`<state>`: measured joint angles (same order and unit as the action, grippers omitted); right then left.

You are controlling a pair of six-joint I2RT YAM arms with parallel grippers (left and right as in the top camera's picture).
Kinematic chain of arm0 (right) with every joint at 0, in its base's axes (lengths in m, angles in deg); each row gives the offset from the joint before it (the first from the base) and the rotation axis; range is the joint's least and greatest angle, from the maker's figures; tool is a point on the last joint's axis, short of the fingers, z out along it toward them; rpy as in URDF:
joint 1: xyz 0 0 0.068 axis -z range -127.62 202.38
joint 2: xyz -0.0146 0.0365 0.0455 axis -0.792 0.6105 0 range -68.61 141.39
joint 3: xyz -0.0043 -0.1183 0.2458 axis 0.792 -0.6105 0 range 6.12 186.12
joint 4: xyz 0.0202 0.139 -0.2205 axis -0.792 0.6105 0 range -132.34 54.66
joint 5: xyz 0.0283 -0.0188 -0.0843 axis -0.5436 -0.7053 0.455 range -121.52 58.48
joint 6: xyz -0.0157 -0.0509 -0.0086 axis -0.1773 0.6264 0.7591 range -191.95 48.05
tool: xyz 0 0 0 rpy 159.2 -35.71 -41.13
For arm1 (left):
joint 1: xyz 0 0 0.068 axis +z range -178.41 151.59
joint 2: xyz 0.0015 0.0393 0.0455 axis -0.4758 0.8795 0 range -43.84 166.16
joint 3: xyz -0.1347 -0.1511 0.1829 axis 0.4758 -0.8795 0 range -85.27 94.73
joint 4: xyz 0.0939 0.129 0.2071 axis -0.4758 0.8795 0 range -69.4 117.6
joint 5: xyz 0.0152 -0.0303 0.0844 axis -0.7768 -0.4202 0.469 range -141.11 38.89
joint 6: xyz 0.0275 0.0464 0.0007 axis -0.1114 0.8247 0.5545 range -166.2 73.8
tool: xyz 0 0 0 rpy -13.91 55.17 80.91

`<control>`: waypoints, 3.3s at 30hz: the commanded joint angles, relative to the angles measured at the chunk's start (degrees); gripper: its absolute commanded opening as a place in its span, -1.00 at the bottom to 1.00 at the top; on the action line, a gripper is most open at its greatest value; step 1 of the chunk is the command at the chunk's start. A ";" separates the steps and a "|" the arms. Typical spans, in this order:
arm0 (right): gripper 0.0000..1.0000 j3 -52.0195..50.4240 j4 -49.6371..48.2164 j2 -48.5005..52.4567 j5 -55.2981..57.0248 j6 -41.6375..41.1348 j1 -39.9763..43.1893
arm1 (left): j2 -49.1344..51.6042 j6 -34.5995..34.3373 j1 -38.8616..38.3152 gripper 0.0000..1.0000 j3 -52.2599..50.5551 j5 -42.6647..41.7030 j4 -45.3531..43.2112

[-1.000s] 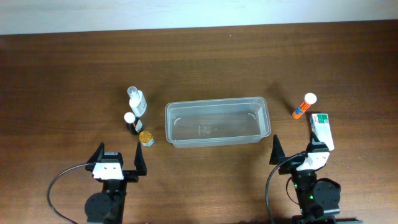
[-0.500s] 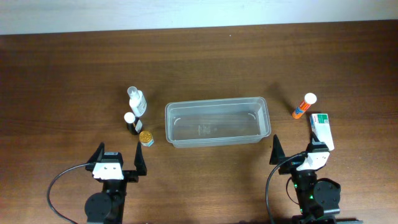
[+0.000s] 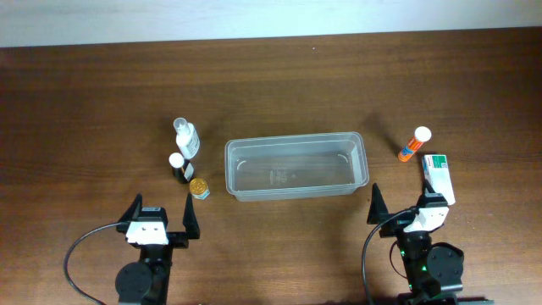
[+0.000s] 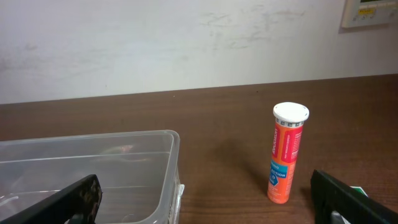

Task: Pack container

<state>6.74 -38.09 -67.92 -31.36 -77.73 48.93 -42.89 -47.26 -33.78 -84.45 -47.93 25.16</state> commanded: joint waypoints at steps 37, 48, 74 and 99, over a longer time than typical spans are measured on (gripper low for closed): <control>0.97 -0.31 0.37 -0.15 0.52 0.24 -0.31 | -0.50 0.92 0.28 0.99 -0.28 -0.46 0.04; 0.97 -0.31 0.37 -0.15 0.50 0.24 -0.31 | -0.48 0.15 0.28 0.99 -0.13 2.62 -1.88; 0.97 -0.31 0.37 -0.15 0.50 0.22 -0.31 | 79.62 -1.90 0.28 0.99 113.35 6.40 66.99; 0.97 -0.31 0.37 -0.15 0.52 0.24 -0.31 | 124.13 2.95 0.28 0.25 137.02 -0.48 88.32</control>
<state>6.74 -38.09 -67.92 -31.36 -77.75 48.93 77.06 -46.50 -33.74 51.48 -47.85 112.78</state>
